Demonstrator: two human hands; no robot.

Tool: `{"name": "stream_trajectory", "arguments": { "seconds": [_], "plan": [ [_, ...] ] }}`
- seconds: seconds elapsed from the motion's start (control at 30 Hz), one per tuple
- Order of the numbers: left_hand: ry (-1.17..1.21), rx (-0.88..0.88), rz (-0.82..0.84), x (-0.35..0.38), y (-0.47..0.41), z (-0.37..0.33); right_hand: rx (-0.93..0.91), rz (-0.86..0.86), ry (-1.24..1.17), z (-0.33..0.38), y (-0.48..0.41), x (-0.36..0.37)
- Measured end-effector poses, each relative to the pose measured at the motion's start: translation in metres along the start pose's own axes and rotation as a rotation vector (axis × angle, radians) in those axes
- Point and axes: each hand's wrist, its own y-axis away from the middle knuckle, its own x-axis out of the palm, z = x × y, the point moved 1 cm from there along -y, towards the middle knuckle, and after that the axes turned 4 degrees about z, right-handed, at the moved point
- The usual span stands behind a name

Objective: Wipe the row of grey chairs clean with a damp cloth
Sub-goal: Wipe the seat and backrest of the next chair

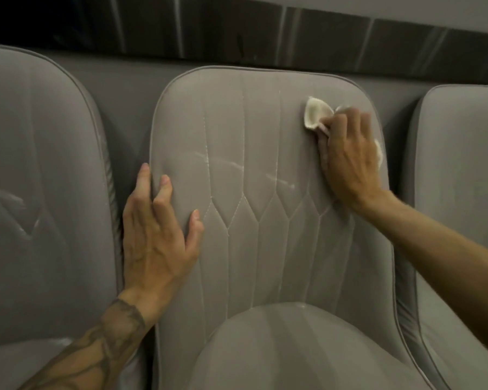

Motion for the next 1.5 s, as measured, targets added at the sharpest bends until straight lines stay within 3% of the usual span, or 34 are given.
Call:
{"name": "stream_trajectory", "arguments": {
  "seconds": [0.07,0.2,0.27,0.3,0.4,0.5,0.57,0.63,0.7,0.77,0.9,0.97,1.03,1.13,1.2,1.33,1.4,1.5],
  "plan": [
    [-0.006,0.005,-0.009,0.001,0.0,0.001,-0.04,0.051,-0.006,0.014,0.037,0.006],
    [-0.016,0.015,-0.011,0.0,0.0,0.0,-0.494,0.256,0.085,0.017,0.099,0.004],
    [-0.013,0.012,-0.018,-0.001,0.0,0.0,-0.582,0.271,0.11,0.003,0.075,0.001],
    [-0.013,0.015,-0.022,0.0,0.0,0.001,-0.514,0.223,0.106,-0.004,0.053,0.001],
    [-0.012,0.017,-0.028,0.001,0.0,0.003,-0.091,0.02,0.09,-0.016,-0.01,-0.006],
    [-0.006,0.017,-0.033,0.002,0.0,0.003,0.02,-0.009,0.026,0.001,0.014,0.001],
    [-0.012,0.02,-0.032,0.002,0.0,0.002,-0.173,0.094,0.024,0.014,0.07,0.009],
    [-0.016,0.021,-0.025,0.002,0.0,0.002,-0.488,0.258,0.073,0.021,0.119,0.006],
    [-0.013,0.017,-0.021,0.001,0.001,0.002,-0.668,0.338,0.095,0.013,0.12,0.001],
    [-0.009,0.013,-0.024,0.001,0.001,0.002,-0.586,0.246,0.091,0.002,0.08,0.0],
    [-0.02,0.019,-0.03,0.002,0.001,0.003,-0.058,-0.041,0.06,-0.014,-0.026,-0.004],
    [-0.023,0.015,-0.018,0.002,0.001,0.003,0.06,-0.074,0.039,-0.008,-0.023,0.001],
    [-0.017,0.013,-0.013,0.002,0.002,0.004,-0.001,-0.006,0.031,0.003,0.019,0.004],
    [-0.024,0.008,-0.007,0.001,0.001,0.003,-0.429,0.224,0.102,0.011,0.099,-0.001],
    [-0.01,0.004,-0.004,0.0,0.001,0.001,-0.552,0.3,0.13,0.001,0.107,-0.01],
    [-0.008,0.013,-0.003,0.0,0.001,0.002,-0.202,0.032,0.145,-0.023,0.009,-0.014],
    [-0.016,0.01,-0.005,0.0,0.002,0.003,-0.086,-0.013,0.116,-0.025,-0.036,-0.014],
    [-0.009,0.011,-0.011,0.001,0.002,0.002,0.025,-0.014,0.106,-0.013,-0.01,-0.006]
  ]
}}
